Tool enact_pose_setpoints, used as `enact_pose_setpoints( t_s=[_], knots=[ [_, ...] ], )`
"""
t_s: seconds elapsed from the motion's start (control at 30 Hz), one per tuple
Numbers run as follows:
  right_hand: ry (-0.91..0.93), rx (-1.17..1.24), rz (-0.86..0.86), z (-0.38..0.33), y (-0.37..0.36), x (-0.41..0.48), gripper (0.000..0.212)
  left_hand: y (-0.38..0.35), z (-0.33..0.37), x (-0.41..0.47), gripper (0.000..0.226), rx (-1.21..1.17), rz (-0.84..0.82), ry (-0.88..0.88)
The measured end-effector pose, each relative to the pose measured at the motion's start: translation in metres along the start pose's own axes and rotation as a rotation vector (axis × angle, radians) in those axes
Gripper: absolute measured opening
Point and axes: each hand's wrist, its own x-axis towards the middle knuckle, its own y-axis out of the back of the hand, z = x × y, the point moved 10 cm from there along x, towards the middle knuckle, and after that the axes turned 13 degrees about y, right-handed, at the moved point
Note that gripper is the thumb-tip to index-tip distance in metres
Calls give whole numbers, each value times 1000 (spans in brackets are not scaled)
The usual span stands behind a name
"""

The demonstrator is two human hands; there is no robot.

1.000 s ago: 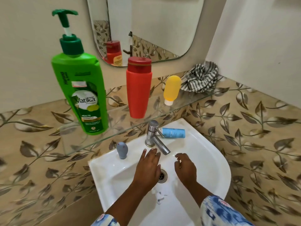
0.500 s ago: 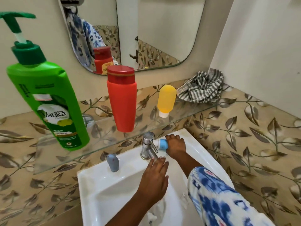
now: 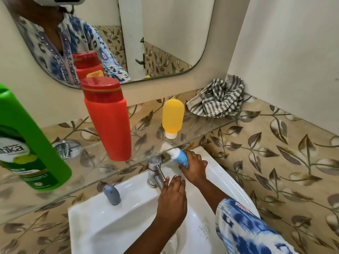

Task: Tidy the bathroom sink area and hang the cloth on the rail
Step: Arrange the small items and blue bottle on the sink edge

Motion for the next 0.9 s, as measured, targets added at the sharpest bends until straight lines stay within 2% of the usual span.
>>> enact_pose_setpoints(
  t_s=[0.1,0.17,0.4,0.57,0.63,0.7,0.83,0.9],
  knots=[
    [-87,455,158,3,5,1,56,-6,2,1,45,-21,-67,8],
    [-123,647,197,1,3,-1,57,-13,0,2,47,-58,-101,10],
    [-130,703,189,-3,-8,-3,54,-12,-4,4,47,-60,-104,8],
    [-137,707,51,-2,-16,-4,76,-10,-2,4,48,-82,-108,-10],
    [-148,618,-7,5,-16,-11,81,-8,0,4,48,-91,-96,-15],
    [-159,513,134,16,8,-19,68,-8,1,3,47,-104,-85,-30],
    [-237,430,816,28,112,-47,36,0,8,1,45,-149,-45,-64],
    [-156,310,1020,16,163,-47,27,4,14,1,45,-162,-31,-89]
  ],
)
